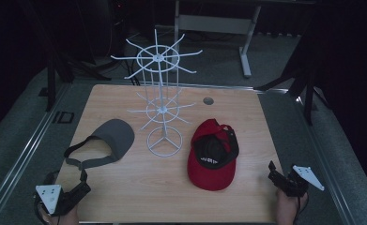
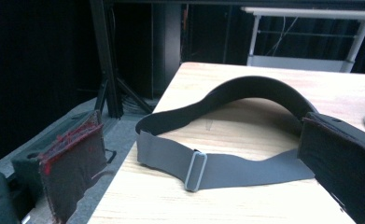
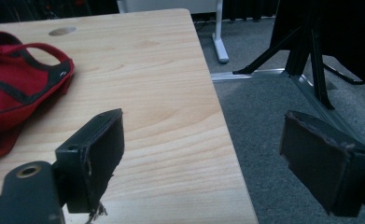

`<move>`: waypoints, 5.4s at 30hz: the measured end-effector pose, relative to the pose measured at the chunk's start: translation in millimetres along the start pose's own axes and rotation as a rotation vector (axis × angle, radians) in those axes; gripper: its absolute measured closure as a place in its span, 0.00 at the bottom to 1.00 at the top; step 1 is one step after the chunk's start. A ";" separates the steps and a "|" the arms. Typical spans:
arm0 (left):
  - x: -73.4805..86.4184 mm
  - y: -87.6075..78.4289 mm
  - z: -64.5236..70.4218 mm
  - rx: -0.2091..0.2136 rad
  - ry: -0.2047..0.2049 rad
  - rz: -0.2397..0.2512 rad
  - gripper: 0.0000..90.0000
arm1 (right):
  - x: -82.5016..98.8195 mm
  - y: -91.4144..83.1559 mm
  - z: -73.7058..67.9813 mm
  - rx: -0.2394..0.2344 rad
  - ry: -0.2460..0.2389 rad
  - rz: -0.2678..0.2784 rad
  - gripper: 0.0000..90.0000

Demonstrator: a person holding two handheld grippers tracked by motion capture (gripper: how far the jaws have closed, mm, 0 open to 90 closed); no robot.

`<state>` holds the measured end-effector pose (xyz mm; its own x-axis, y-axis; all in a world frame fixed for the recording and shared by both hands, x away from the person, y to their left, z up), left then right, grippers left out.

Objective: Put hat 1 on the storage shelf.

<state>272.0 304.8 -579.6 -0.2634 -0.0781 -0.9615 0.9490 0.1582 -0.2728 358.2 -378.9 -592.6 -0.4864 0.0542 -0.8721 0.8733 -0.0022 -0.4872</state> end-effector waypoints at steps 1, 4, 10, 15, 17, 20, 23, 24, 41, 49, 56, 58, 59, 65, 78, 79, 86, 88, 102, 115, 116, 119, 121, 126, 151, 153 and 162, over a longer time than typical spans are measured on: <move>0.0 0.0 0.0 0.000 0.000 0.000 0.02 | 0.5 0.5 -0.7 0.000 -0.007 -0.010 0.15; 0.3 1.1 6.2 0.026 0.006 -0.008 0.02 | 2.5 0.5 -1.7 -0.008 0.000 -0.033 0.15; 4.6 3.2 14.2 0.080 0.006 -0.055 0.02 | 3.1 0.3 -4.9 -0.026 -0.019 -0.056 0.15; 6.7 4.2 19.5 0.135 -0.001 -0.082 0.02 | 6.6 1.7 -12.9 -0.084 -0.050 -0.130 0.15; 8.1 4.9 23.3 0.157 0.012 -0.094 0.02 | 6.2 1.6 -15.5 -0.101 -0.052 -0.158 0.15; 10.5 6.1 28.7 0.175 0.032 -0.106 0.02 | -1.0 -0.2 -18.5 -0.124 -0.050 -0.158 0.15; 8.6 5.5 35.2 0.206 0.031 -0.089 0.02 | -11.8 -3.3 -22.2 -0.153 -0.042 -0.146 0.15; 7.0 4.6 37.4 0.220 0.027 -0.080 0.02 | -15.9 -4.5 -22.6 -0.147 -0.047 -0.143 0.14; -6.2 -7.8 53.7 0.278 0.001 -0.024 0.02 | -64.7 -7.9 -58.9 -0.253 -0.087 -0.164 0.15; -3.6 -8.3 54.3 0.263 0.012 -0.052 0.02 | -77.5 1.4 -85.3 -0.285 -0.137 -0.175 0.14; -0.2 -7.5 57.5 0.275 0.012 -0.080 0.02 | -76.2 20.5 -113.7 -0.352 -0.154 -0.218 0.15; -0.7 -7.7 58.1 0.278 0.011 -0.078 0.02 | -74.8 27.9 -122.3 -0.358 -0.178 -0.228 0.15; -0.7 -7.8 58.2 0.280 0.010 -0.079 0.02 | -74.3 31.1 -126.2 -0.364 -0.182 -0.232 0.15; -0.5 -8.5 58.8 0.286 0.005 -0.084 0.02 | -69.5 49.5 -142.5 -0.362 -0.198 -0.272 0.16; 1.7 -6.9 58.5 0.294 -0.002 -0.101 0.02 | -38.3 87.9 -158.9 -0.337 -0.210 -0.392 0.17; 2.0 -6.7 58.9 0.293 -0.003 -0.102 0.02 | -35.4 90.4 -158.9 -0.334 -0.214 -0.400 0.17; 1.5 -7.4 60.0 0.302 -0.002 -0.101 0.02 | -20.7 98.2 -158.2 -0.319 -0.236 -0.441 0.31; 1.8 -7.2 60.1 0.304 -0.004 -0.103 0.02 | -17.5 98.6 -158.0 -0.324 -0.245 -0.452 0.36; 2.7 -6.8 60.4 0.307 -0.002 -0.111 0.02 | -12.5 94.2 -164.4 -0.322 -0.334 -0.446 0.82; 2.6 -6.7 59.4 0.305 -0.010 -0.112 0.02 | -35.4 74.9 -168.5 -0.331 -0.334 -0.327 0.94; 2.4 -6.9 59.3 0.304 -0.009 -0.110 0.02 | -38.1 72.7 -168.4 -0.331 -0.330 -0.317 0.94; 2.5 -6.8 58.6 0.302 -0.010 -0.112 0.02 | -49.2 64.2 -168.4 -0.340 -0.325 -0.280 0.94; 2.4 -6.7 58.4 0.301 -0.009 -0.111 0.02 | -54.4 59.9 -168.4 -0.342 -0.324 -0.265 0.94; 1.4 -7.4 58.9 0.309 -0.022 -0.109 0.02 | -69.5 46.3 -169.1 -0.350 -0.316 -0.216 0.94; -1.2 -11.7 66.5 0.350 -0.031 -0.117 0.02 | -142.0 -34.8 -164.5 -0.403 -0.263 0.012 0.94; -2.6 -13.2 69.5 0.358 -0.032 -0.117 0.02 | -146.5 -40.9 -163.4 -0.406 -0.262 0.026 0.94; -7.4 -20.9 88.6 0.421 0.024 -0.130 0.02 | -160.8 -58.3 -156.8 -0.402 -0.277 0.067 0.94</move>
<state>269.5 214.8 -563.9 -0.3846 -0.0475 -0.9219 0.8943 -0.2668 -0.3593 390.0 -230.9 -416.7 -0.3703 -0.2003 -0.9070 0.8181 0.3923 -0.4206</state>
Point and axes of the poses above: each handheld gripper's, and its own axes: y roughly forward along the jaws, x roughly out of its underside, z roughly to its right, the point moved 10 cm from there along y, roughly forward along the jaws, and after that the axes turned 6 degrees about -z, right-handed, at the moved point
